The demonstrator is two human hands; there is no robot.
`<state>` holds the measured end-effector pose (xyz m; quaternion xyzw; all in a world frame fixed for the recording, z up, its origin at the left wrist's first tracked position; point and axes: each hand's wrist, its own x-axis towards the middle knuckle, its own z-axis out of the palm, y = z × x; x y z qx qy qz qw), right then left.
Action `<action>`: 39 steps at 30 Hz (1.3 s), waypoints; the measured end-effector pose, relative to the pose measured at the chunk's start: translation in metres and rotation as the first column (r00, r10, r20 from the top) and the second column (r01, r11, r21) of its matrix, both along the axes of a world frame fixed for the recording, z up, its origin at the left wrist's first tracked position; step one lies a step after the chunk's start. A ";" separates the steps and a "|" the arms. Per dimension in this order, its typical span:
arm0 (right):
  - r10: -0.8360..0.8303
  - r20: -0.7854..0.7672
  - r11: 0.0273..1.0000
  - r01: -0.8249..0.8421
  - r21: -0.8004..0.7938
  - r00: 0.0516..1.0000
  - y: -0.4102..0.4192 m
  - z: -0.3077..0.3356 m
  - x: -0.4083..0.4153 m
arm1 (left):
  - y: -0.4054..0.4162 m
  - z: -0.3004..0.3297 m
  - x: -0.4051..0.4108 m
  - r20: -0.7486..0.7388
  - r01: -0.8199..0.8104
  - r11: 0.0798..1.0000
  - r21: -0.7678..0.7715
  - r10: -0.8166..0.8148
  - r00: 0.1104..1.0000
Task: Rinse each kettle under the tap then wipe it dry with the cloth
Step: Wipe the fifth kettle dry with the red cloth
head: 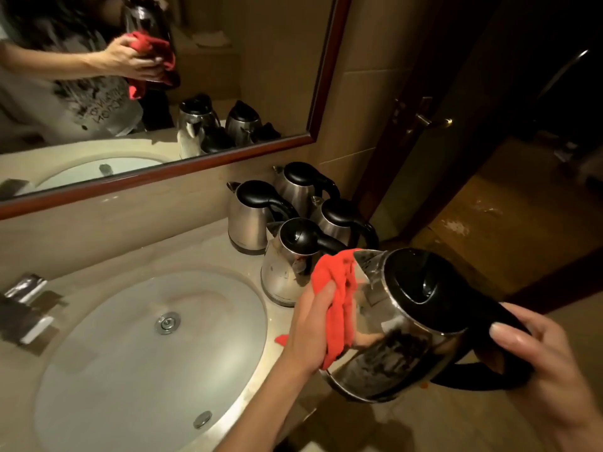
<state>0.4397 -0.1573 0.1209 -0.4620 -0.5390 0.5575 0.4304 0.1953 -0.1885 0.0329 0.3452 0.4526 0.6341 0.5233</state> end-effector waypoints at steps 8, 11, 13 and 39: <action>0.054 0.057 0.997 -0.051 -0.051 0.997 0.005 -0.019 -0.013 | -0.021 -0.038 0.008 0.129 -0.053 0.966 -0.253 0.088 0.988; 0.048 0.031 0.998 -0.047 -0.033 0.998 0.008 -0.026 -0.018 | -0.017 -0.032 0.007 0.120 -0.079 0.987 -0.143 0.096 0.988; 0.077 0.012 0.997 -0.077 -0.025 0.997 0.011 -0.027 -0.019 | -0.011 -0.026 0.006 0.107 -0.103 0.988 -0.117 0.115 0.988; 0.093 0.023 0.995 -0.092 -0.036 0.995 0.031 -0.047 -0.030 | -0.010 -0.107 0.002 -0.287 -0.300 0.900 -0.316 0.210 0.935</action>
